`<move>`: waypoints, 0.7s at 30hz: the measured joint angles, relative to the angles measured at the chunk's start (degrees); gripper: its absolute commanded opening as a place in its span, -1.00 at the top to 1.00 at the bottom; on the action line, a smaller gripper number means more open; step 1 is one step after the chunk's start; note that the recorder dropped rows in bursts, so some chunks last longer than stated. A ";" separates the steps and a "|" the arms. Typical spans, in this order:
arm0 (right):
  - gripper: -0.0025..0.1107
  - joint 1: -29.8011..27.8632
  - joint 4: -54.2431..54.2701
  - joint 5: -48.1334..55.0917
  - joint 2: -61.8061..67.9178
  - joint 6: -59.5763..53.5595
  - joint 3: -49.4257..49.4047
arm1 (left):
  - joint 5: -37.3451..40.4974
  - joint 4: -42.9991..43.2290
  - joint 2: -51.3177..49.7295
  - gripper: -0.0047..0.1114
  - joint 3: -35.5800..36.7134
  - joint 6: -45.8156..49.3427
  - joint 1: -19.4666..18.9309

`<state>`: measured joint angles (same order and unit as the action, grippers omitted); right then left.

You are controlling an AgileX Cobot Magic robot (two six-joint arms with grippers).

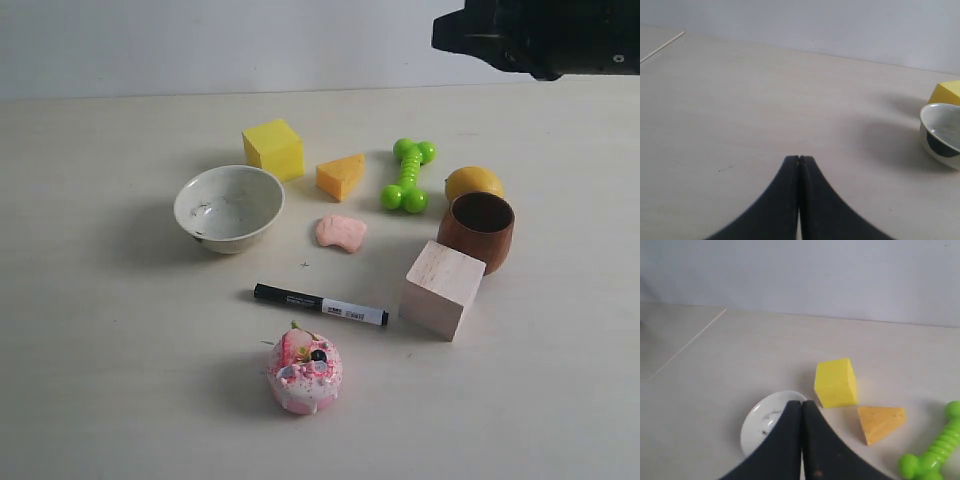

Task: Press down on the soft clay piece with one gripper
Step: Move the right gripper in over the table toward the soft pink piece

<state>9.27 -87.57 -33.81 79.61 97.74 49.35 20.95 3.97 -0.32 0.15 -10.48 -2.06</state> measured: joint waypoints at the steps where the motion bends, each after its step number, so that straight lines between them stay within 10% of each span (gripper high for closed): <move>1: 0.96 0.00 0.70 1.13 0.10 -0.12 0.14 | 0.00 0.00 0.00 0.92 0.00 0.00 0.00; 21: 0.96 0.00 -11.89 6.56 6.96 6.82 3.99 | 0.00 0.00 0.00 0.92 0.00 0.00 0.00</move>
<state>9.27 -99.46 -27.25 86.58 104.56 53.33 20.95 3.97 -0.32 0.15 -10.48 -2.06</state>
